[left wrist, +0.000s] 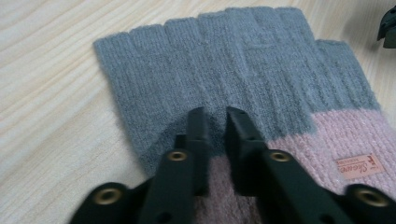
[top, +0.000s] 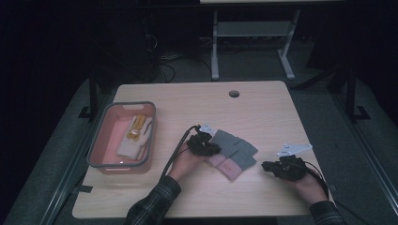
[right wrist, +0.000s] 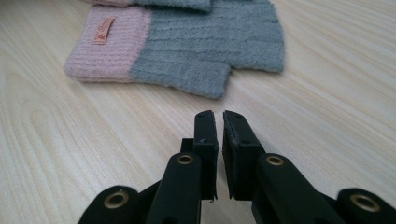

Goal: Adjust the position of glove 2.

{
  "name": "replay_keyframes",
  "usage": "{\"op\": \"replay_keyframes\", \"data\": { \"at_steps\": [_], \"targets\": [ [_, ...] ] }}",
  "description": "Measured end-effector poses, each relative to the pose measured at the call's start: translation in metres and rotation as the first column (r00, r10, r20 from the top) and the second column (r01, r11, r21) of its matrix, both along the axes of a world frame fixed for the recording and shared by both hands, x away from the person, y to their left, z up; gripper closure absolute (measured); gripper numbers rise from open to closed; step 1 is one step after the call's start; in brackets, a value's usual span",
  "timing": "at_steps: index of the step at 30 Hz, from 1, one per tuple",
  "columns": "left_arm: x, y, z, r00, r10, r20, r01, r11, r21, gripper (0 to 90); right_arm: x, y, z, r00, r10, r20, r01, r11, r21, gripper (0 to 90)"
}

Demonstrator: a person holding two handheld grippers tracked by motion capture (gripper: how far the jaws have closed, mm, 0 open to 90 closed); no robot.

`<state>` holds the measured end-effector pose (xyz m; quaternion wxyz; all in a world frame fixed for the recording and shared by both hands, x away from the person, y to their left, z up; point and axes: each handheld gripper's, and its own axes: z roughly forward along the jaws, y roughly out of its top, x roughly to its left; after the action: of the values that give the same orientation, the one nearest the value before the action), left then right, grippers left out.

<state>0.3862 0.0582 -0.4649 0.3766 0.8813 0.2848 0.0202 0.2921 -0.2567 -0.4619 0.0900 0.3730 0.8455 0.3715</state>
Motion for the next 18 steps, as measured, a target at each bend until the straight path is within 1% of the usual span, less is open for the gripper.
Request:
{"op": "replay_keyframes", "data": {
  "at_steps": [1, 2, 4, 5, 6, 7, 8, 9, 10, 13, 14, 16, 18],
  "targets": [
    [0.000, 0.000, 0.001, 0.9999, -0.012, -0.001, 0.012, 0.9999, 0.009, 85.3, 0.000, 0.000, 0.000, 1.0000, 0.000, -0.002, 0.000, 1.0000, 0.000, 83.6],
    [0.000, 0.000, 0.001, 0.9999, -0.016, 0.003, 0.016, 0.9998, 0.014, 86.8, 0.000, 0.000, 0.000, 1.0000, 0.000, -0.003, 0.000, 1.0000, 0.000, 83.6],
    [-0.001, 0.000, 0.002, 0.9999, -0.006, -0.010, 0.006, 1.0000, 0.004, 88.1, 0.000, 0.001, 0.000, 1.0000, 0.000, -0.004, 0.000, 1.0000, -0.002, 83.6],
    [-0.001, 0.001, 0.003, 0.9998, -0.012, -0.016, 0.012, 0.9999, 0.003, 88.5, 0.000, 0.001, 0.000, 1.0000, 0.001, -0.002, -0.001, 1.0000, -0.001, 83.6],
    [-0.001, 0.003, 0.005, 0.9997, -0.012, -0.023, 0.012, 0.9999, -0.008, 88.7, 0.000, 0.001, 0.000, 1.0000, 0.002, 0.002, -0.002, 1.0000, -0.001, 83.6],
    [-0.002, 0.004, 0.007, 0.9995, -0.003, -0.031, 0.002, 0.9995, -0.031, 88.8, 0.000, 0.000, 0.000, 1.0000, 0.001, 0.003, -0.001, 1.0000, -0.002, 83.6],
    [-0.002, 0.005, 0.010, 0.9996, -0.012, -0.027, 0.011, 0.9993, -0.036, 88.9, 0.000, 0.000, 0.000, 1.0000, 0.004, 0.007, -0.004, 1.0000, -0.001, 83.6],
    [-0.003, 0.006, 0.013, 0.9997, -0.006, -0.022, 0.005, 0.9988, -0.048, 88.9, 0.000, -0.001, 0.000, 1.0000, 0.004, 0.006, -0.004, 1.0000, -0.001, 83.6],
    [-0.004, 0.006, 0.017, 0.9998, -0.011, -0.019, 0.010, 0.9983, -0.058, 88.9, 0.000, -0.001, 0.000, 1.0000, 0.004, 0.007, -0.004, 1.0000, 0.000, 83.6],
    [-0.008, 0.007, 0.028, 0.9999, -0.011, -0.007, 0.010, 0.9951, -0.099, 89.0, 0.000, 0.000, 0.000, 1.0000, 0.000, -0.001, 0.000, 1.0000, 0.000, 83.6],
    [-0.009, 0.006, 0.032, 0.9999, -0.013, -0.003, 0.013, 0.9946, -0.103, 89.0, 0.000, 0.001, 0.000, 1.0000, 0.000, 0.000, 0.000, 1.0000, -0.001, 83.6],
    [-0.011, 0.004, 0.039, 0.9999, -0.017, -0.002, 0.017, 0.9904, -0.137, 89.0, 0.000, 0.001, 0.000, 1.0000, 0.001, 0.000, -0.001, 1.0000, 0.000, 83.7],
    [-0.015, 0.000, 0.044, 0.9996, -0.026, 0.003, 0.027, 0.9886, -0.148, 88.9, 0.000, 0.001, 0.000, 1.0000, -0.001, -0.001, 0.001, 1.0000, -0.001, 83.6]
  ]
}}
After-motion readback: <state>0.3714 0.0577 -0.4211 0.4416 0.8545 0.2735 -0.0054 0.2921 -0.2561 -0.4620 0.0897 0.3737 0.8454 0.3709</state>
